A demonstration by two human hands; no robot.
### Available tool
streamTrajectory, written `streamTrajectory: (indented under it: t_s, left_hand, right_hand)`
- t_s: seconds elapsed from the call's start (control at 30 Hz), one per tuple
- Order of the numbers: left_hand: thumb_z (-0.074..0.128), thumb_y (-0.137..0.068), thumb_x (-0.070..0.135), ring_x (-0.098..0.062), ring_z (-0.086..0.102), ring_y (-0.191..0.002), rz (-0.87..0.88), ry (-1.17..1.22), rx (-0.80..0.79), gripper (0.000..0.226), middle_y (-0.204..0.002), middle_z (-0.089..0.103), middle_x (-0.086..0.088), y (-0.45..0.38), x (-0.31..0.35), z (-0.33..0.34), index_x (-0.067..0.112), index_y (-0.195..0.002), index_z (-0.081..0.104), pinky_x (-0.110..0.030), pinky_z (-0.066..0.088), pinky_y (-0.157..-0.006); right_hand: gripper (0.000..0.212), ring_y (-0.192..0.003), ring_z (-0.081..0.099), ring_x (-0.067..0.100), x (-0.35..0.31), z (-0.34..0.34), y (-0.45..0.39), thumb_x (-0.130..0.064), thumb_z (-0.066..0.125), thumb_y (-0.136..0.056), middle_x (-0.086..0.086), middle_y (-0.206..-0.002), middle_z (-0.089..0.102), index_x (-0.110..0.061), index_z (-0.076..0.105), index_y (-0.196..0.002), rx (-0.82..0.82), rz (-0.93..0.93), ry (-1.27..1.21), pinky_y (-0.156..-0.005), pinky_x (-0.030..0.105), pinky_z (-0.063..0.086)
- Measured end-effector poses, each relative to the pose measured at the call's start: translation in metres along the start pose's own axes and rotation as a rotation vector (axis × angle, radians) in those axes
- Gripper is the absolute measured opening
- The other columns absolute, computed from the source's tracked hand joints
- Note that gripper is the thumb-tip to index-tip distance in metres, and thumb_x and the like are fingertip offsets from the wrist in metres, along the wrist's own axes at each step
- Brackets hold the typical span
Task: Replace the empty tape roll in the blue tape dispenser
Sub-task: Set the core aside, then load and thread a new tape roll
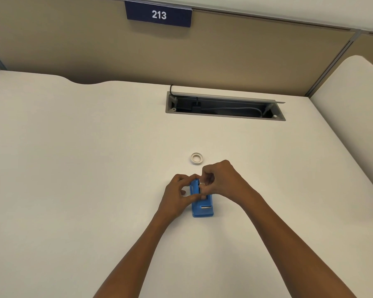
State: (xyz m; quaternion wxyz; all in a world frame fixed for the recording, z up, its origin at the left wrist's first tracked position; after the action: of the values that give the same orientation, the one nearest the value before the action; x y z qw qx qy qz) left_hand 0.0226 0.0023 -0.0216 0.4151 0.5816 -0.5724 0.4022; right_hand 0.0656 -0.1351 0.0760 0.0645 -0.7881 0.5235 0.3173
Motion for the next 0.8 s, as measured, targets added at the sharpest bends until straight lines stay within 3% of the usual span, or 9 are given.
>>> streamTrajectory:
  t_s: [0.17,0.27,0.37,0.43,0.53,0.67,0.8]
  left_hand:
    - [0.078,-0.069,0.031,0.004,0.052,-0.093,-0.004,0.004,-0.010,0.051,-0.105,0.052,0.009,0.000,0.002,-0.001,0.053,-0.103,0.047,-0.006,0.043,-0.067]
    - [0.078,-0.069,0.030,0.002,0.053,-0.094,-0.010,0.021,-0.014,0.050,-0.107,0.054,0.005,0.000,0.004,-0.001,0.046,-0.107,0.049,-0.012,0.042,-0.069]
    - [0.078,-0.070,0.029,0.000,0.053,-0.093,-0.017,0.034,-0.023,0.049,-0.106,0.054,0.005,0.001,0.006,-0.003,0.045,-0.106,0.049,-0.014,0.042,-0.070]
    - [0.078,-0.070,0.029,-0.001,0.054,-0.093,-0.020,0.040,-0.029,0.047,-0.106,0.054,0.005,0.001,0.007,-0.003,0.047,-0.104,0.050,-0.013,0.042,-0.069]
    - [0.078,-0.070,0.030,-0.003,0.054,-0.094,-0.020,0.047,-0.031,0.046,-0.109,0.055,0.002,0.001,0.008,-0.004,0.050,-0.102,0.051,-0.013,0.043,-0.070]
    - [0.079,-0.068,0.033,0.003,0.054,-0.094,-0.019,0.051,-0.030,0.050,-0.105,0.055,0.007,0.000,0.008,-0.004,0.064,-0.090,0.048,-0.014,0.043,-0.069]
    - [0.079,-0.067,0.036,0.001,0.055,-0.096,-0.022,0.039,-0.033,0.047,-0.108,0.057,0.004,-0.001,0.008,-0.004,0.064,-0.091,0.049,-0.015,0.043,-0.069]
  right_hand:
    - [0.007,-0.064,0.058,0.019,0.001,0.001,0.001,-0.002,0.069,-0.067,0.009,-0.069,0.065,-0.006,0.065,-0.070,-0.008,-0.014,-0.009,-0.069,0.034,0.054]
    - [0.015,-0.059,0.055,0.019,0.001,0.001,-0.001,0.000,0.065,-0.068,0.006,-0.063,0.061,-0.013,0.059,-0.063,0.006,-0.030,-0.009,-0.063,0.033,0.052]
    - [0.006,-0.058,0.065,0.022,0.008,0.001,-0.002,-0.004,0.065,-0.073,0.008,-0.066,0.068,-0.008,0.066,-0.069,0.034,-0.027,-0.073,-0.063,0.035,0.059]
    - [0.011,-0.068,0.068,0.020,0.018,0.004,0.001,-0.009,0.065,-0.078,0.005,-0.079,0.073,-0.012,0.074,-0.084,0.144,-0.008,-0.166,-0.068,0.034,0.059]
    - [0.023,-0.093,0.058,0.012,0.033,0.012,0.011,-0.019,0.069,-0.080,-0.005,-0.101,0.066,-0.028,0.073,-0.100,0.262,-0.033,-0.146,-0.081,0.026,0.048]
    - [0.012,-0.085,0.051,0.013,0.036,0.019,0.021,-0.027,0.076,-0.075,-0.006,-0.088,0.065,-0.029,0.076,-0.087,0.360,-0.100,-0.006,-0.075,0.032,0.044]
    - [0.009,-0.077,0.058,0.024,0.026,0.020,0.025,-0.026,0.076,-0.073,-0.002,-0.077,0.067,-0.025,0.077,-0.082,0.423,-0.206,0.142,-0.066,0.039,0.043]
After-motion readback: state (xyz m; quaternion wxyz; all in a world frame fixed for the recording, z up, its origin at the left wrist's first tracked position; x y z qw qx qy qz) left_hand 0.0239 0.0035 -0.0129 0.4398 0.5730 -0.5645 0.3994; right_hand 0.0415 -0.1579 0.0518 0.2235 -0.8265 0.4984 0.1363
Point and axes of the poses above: each hand's wrist, its own y-axis away from the middle knuckle, its own z-axis out of the palm, x = y × z, the point moved 1 cm from there along -y, towards the middle knuckle
